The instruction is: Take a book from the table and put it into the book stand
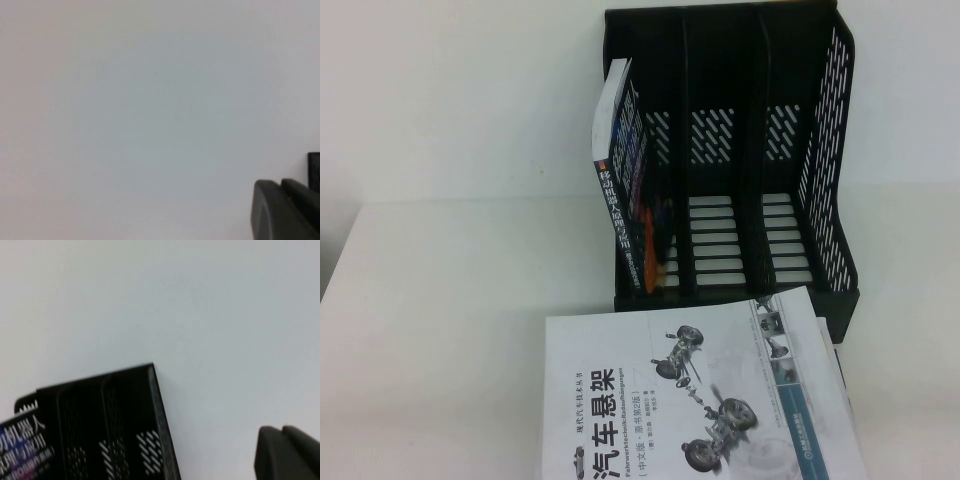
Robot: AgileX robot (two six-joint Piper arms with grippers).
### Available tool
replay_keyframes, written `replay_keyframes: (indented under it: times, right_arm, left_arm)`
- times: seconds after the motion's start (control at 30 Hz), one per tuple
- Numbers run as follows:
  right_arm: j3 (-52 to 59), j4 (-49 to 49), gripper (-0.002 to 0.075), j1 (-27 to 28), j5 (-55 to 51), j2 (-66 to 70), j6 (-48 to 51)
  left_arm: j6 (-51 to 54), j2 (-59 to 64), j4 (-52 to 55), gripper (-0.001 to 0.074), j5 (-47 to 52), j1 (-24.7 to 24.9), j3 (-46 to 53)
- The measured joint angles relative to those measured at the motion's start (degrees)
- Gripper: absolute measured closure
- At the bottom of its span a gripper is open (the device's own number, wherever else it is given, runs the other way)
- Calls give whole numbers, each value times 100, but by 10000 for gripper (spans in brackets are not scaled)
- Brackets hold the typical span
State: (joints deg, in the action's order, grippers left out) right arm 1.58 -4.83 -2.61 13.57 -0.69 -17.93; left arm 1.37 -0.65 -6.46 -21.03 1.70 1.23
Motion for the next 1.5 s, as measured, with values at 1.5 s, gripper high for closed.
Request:
replay_keyframes:
  times: [1.5]
  right_arm:
    - [-3849,4867,729,-737,-4816,7718,4703]
  left_arm:
    - [3229,5722,-6490,739,5892,0,-2929]
